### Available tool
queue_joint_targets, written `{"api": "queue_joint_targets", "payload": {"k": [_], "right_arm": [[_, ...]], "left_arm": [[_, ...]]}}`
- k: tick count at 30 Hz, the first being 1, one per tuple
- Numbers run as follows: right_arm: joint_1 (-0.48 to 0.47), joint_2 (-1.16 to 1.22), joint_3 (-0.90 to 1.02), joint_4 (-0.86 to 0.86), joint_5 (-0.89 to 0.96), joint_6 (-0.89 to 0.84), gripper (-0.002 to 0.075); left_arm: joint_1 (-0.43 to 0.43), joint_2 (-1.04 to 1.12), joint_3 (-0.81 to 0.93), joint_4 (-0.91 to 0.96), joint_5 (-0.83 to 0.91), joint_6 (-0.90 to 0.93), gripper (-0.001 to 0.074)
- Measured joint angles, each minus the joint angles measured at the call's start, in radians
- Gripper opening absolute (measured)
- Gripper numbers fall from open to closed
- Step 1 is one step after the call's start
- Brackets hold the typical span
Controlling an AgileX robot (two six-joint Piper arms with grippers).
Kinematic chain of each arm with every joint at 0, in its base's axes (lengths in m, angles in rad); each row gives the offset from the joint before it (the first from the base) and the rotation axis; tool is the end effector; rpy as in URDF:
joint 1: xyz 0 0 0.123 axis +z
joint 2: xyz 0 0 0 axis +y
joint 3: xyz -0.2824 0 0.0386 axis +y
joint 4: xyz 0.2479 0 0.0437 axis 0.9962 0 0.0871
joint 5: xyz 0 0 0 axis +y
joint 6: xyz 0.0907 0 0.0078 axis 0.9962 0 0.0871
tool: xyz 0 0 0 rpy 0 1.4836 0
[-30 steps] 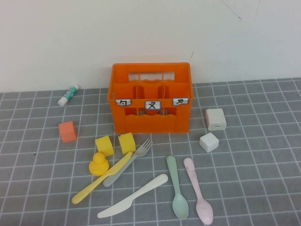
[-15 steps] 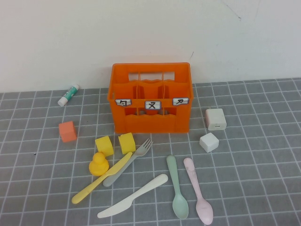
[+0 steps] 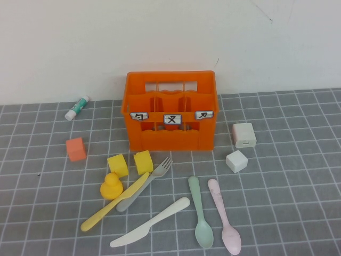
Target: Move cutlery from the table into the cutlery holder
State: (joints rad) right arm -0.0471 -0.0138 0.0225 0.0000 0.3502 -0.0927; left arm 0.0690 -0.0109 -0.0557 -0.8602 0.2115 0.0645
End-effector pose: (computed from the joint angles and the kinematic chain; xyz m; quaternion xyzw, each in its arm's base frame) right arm 0.0530 -0.0025 0.1747 -0.0182 0.7962 -0.0422 0.6033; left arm 0.0524 -0.0110 0.2199 -0.2379 0.6604 -0.3011 0.6454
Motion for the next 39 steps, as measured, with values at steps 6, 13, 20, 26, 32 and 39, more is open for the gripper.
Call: {"api": "queue_joint_targets", "payload": {"k": [6,13,20,26,32,39], "right_arm": [[0.000,0.000,0.000,0.000,0.000,0.000,0.0029],[0.000,0.000,0.000,0.000,0.000,0.000,0.0029],[0.000,0.000,0.000,0.000,0.000,0.000,0.0029],[0.000,0.000,0.000,0.000,0.000,0.000,0.0029],[0.000,0.000,0.000,0.000,0.000,0.000,0.0029],[0.000,0.000,0.000,0.000,0.000,0.000,0.0029]], "left_arm": [[0.000,0.177,-0.260,0.201,0.319,0.259,-0.0001],[-0.028,0.468,-0.485,0.368,0.599,0.355,-0.0001],[-0.148,0.794,-0.683,0.527,0.720,0.378,-0.0001],[-0.288,1.078,-0.868,0.618,0.841,0.357,0.0014],[-0.414,1.320,-1.001,0.663,0.867,0.353,0.0197],[-0.469,1.491,-1.031,0.734,0.804,0.349,0.0425]]}}
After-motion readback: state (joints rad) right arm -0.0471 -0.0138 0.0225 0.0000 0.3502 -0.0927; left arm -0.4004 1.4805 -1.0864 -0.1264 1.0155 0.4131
